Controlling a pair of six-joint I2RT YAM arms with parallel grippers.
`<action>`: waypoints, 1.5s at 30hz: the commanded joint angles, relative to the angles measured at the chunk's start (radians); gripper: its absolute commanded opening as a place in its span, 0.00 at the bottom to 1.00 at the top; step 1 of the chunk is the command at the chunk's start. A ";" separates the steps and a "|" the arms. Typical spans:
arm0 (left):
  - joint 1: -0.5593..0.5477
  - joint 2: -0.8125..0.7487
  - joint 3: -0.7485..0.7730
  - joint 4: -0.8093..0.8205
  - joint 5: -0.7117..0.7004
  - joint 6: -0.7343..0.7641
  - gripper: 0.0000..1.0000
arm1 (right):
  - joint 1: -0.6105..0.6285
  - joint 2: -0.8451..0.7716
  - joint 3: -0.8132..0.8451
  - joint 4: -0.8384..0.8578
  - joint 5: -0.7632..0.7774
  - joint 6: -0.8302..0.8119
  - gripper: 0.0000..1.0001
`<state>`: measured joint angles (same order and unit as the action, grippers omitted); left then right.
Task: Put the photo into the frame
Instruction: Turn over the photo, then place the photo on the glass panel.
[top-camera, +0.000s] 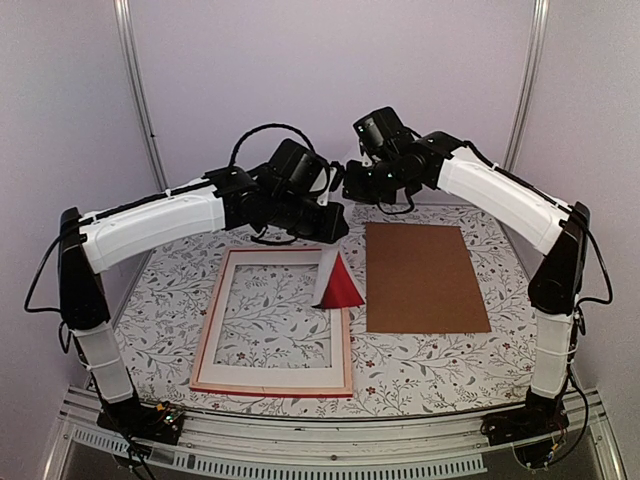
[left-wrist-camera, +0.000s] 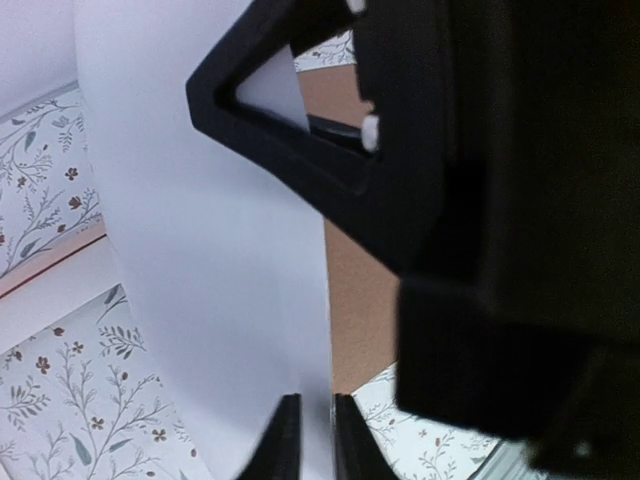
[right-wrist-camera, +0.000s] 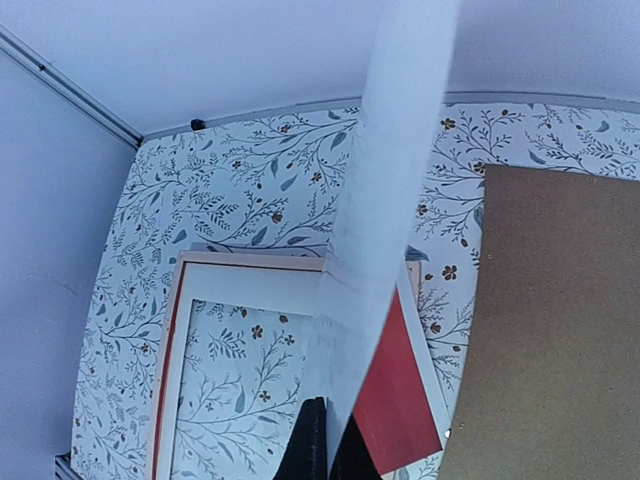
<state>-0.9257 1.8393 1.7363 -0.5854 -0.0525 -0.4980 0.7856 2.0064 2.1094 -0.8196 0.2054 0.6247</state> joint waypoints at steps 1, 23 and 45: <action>-0.003 -0.043 -0.036 0.108 0.074 0.028 0.28 | 0.004 -0.026 0.030 -0.035 0.089 -0.029 0.00; 0.594 -0.511 -0.484 0.078 0.003 0.012 1.00 | 0.152 -0.090 0.188 0.103 -0.459 -0.134 0.00; 0.827 -0.576 -0.609 0.128 -0.007 0.030 1.00 | -0.079 -0.121 -0.711 0.640 -0.690 0.197 0.00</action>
<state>-0.1024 1.2533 1.1637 -0.4770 -0.0689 -0.4831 0.6880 1.8488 1.4570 -0.3580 -0.4389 0.7399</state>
